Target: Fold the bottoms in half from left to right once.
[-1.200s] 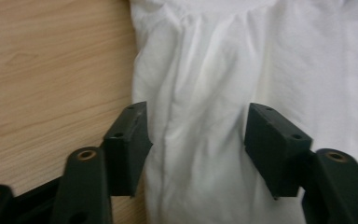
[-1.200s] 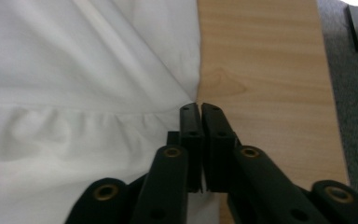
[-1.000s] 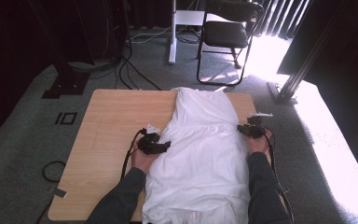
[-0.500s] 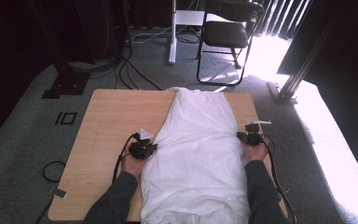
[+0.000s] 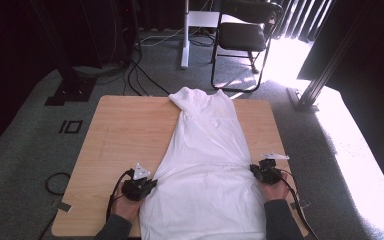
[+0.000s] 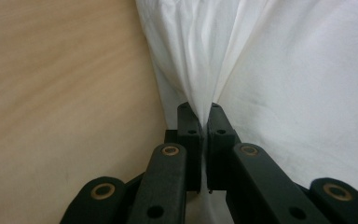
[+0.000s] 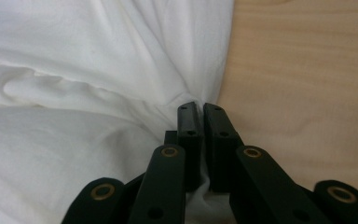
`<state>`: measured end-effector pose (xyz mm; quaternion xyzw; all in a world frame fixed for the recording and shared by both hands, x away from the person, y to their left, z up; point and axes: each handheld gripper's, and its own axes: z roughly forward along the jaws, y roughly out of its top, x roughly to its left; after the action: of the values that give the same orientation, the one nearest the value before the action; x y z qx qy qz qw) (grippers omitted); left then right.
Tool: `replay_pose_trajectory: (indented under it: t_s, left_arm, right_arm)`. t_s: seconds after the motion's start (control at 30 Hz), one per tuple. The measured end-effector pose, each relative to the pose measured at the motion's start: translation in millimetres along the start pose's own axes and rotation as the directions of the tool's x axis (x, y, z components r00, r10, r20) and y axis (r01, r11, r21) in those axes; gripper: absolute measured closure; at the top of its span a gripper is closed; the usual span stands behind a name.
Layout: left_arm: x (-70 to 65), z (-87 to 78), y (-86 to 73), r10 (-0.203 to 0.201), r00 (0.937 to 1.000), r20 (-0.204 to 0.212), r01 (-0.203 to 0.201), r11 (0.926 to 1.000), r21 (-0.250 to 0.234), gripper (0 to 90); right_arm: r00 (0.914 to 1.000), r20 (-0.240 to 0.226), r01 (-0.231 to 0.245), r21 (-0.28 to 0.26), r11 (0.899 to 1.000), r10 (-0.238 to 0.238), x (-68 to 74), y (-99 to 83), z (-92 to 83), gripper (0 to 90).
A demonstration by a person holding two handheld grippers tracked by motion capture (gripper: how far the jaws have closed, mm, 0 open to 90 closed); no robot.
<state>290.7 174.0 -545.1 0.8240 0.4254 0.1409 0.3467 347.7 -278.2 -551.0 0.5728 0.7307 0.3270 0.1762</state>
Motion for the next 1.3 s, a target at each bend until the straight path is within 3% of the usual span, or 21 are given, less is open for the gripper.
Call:
replay_pose_trajectory:
  t_s: [0.13,0.23,0.33,0.47,0.5,0.53,0.6,0.7,0.87,1.0,1.17,1.23,1.3]
  left_arm:
    - [-1.1,-5.8,-5.3,0.004,0.9998,0.018,-0.004,0.9999,-0.016,87.0]
    - [2.9,-10.9,-2.6,-0.010,0.9992,0.039,0.013,0.9979,-0.063,72.4]
    - [7.7,-20.1,7.5,0.001,0.9994,0.036,0.003,0.9930,-0.118,60.0]
    - [16.0,-23.5,22.4,-0.002,0.9999,0.017,0.005,0.9870,-0.161,53.9]
    - [24.0,-20.2,35.2,-0.007,1.0000,0.006,0.008,0.9837,-0.179,53.9]
    - [27.8,-17.6,41.4,-0.016,0.9998,0.007,0.017,0.9830,-0.183,52.8]
    - [33.0,-11.8,53.9,-0.019,0.9998,-0.002,0.018,0.9819,-0.189,51.8]
    - [38.5,-0.9,71.2,-0.024,0.9997,-0.010,0.021,0.9802,-0.197,51.4]
    - [42.1,18.6,92.3,-0.019,0.9997,-0.013,0.016,0.9816,-0.190,51.3]
    - [41.9,36.1,102.3,-0.012,0.9998,-0.014,0.009,0.9865,-0.164,50.8]
    - [41.4,59.1,107.1,-0.025,0.9997,-0.008,0.024,0.9920,-0.124,50.9]
    - [40.9,66.8,108.6,-0.029,0.9996,-0.003,0.028,0.9934,-0.111,50.9]
    - [39.6,73.3,109.8,-0.034,0.9994,0.001,0.034,0.9942,-0.102,50.9]
  right_arm:
    - [1.0000,-0.002,0.009,-0.002,1.000,-0.009,8.4,-15.9,-12.6,86.3]
    - [0.9999,0.000,0.015,0.001,1.000,-0.015,10.0,-18.5,-15.2,85.8]
    - [1.0000,-0.007,0.007,0.013,1.000,-0.007,8.9,-16.3,-14.7,84.9]
    - [0.9999,-0.014,0.009,0.023,1.000,-0.009,8.0,-12.7,-14.7,80.1]
    - [0.9997,-0.017,0.020,0.008,1.000,-0.020,8.3,-11.1,-15.9,74.6]
    - [0.9996,-0.010,0.027,-0.061,0.998,-0.027,9.6,-4.8,-21.6,59.7]
    - [0.9991,-0.024,0.032,-0.106,0.994,-0.035,11.1,5.5,-26.7,56.0]
    - [0.9953,-0.043,0.081,-0.124,0.989,-0.087,15.2,25.7,-26.6,55.1]
    - [0.9855,-0.074,0.142,-0.133,0.981,-0.153,22.2,57.8,-8.9,59.5]
    - [0.9782,-0.112,0.161,-0.121,0.980,-0.175,31.0,76.5,13.9,67.0]
    - [0.9722,-0.104,0.200,-0.098,0.975,-0.210,44.3,100.7,43.4,69.6]
    - [0.9744,-0.113,0.185,-0.085,0.979,-0.194,45.6,110.8,56.3,66.9]
    - [0.9760,-0.123,0.174,-0.055,0.983,-0.180,47.6,118.7,71.1,58.8]
